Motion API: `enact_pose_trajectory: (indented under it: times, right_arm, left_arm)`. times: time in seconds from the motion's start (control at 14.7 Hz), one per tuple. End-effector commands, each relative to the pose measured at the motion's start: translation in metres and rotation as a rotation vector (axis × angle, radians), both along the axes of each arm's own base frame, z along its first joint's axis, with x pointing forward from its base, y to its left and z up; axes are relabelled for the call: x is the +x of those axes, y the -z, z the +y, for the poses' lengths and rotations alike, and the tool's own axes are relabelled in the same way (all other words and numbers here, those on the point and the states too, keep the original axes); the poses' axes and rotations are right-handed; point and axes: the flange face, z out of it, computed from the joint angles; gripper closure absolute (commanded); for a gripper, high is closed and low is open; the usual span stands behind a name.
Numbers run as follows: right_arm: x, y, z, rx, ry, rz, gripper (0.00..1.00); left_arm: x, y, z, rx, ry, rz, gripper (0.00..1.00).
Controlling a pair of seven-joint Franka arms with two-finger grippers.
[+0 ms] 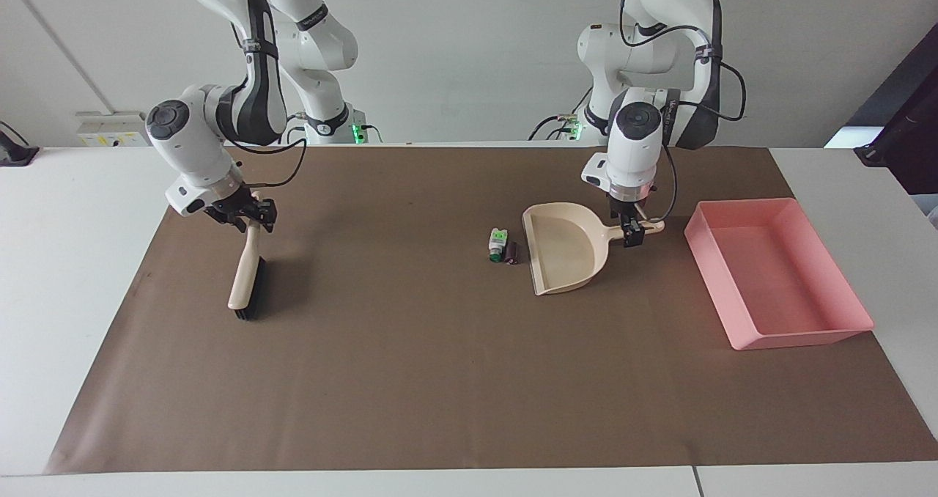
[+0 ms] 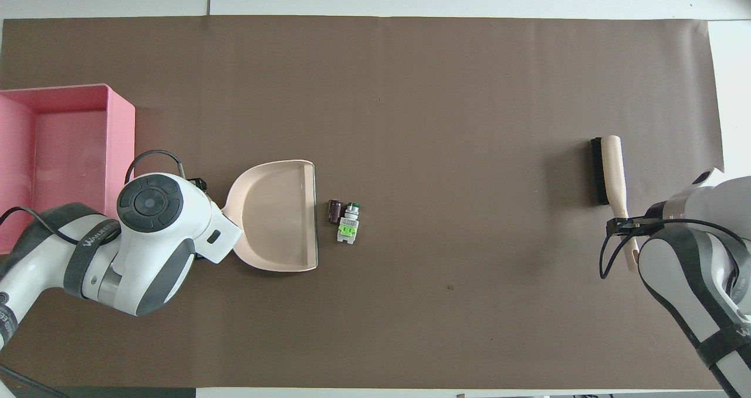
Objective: Clean e-waste and dump in bin
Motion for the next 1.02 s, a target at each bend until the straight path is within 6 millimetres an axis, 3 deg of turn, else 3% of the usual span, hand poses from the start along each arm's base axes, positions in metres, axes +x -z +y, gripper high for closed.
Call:
enact_pose_trajectory:
  times: [0.0,0.14,0.27,0.48,0.54,0.75,0.88,0.95]
  right_arm:
    - [-0.002,-0.004,-0.003,0.026,0.006,-0.021,1.00]
    - [0.003,-0.009,0.000,0.041,0.014,-0.024,1.00]
    - [0.010,-0.016,0.002,0.046,0.010,-0.008,1.00]
    - [0.024,-0.042,0.017,0.048,0.007,0.016,1.00]
    - [0.031,-0.051,0.033,0.048,-0.005,0.021,1.00]
    - [0.042,-0.068,0.084,0.028,0.010,0.051,1.00]
    - [0.041,-0.071,0.144,0.001,-0.029,0.051,1.00]
    - [0.036,-0.071,0.176,-0.022,-0.037,0.051,1.00]
  left_arm:
    - [-0.006,0.003,-0.003,0.005,0.000,-0.023,0.30]
    - [-0.005,0.002,-0.003,0.007,0.004,-0.021,0.61]
    - [-0.005,0.003,-0.003,0.009,0.004,-0.016,0.79]
    - [0.001,-0.005,-0.003,0.009,0.012,-0.021,0.94]
    - [0.004,-0.011,0.000,0.018,0.006,-0.011,1.00]
    - [0.021,-0.040,-0.001,0.065,-0.023,0.040,1.00]
    - [0.030,-0.049,-0.002,0.135,0.007,0.046,1.00]
    - [0.027,-0.049,-0.012,0.166,0.051,0.038,1.00]
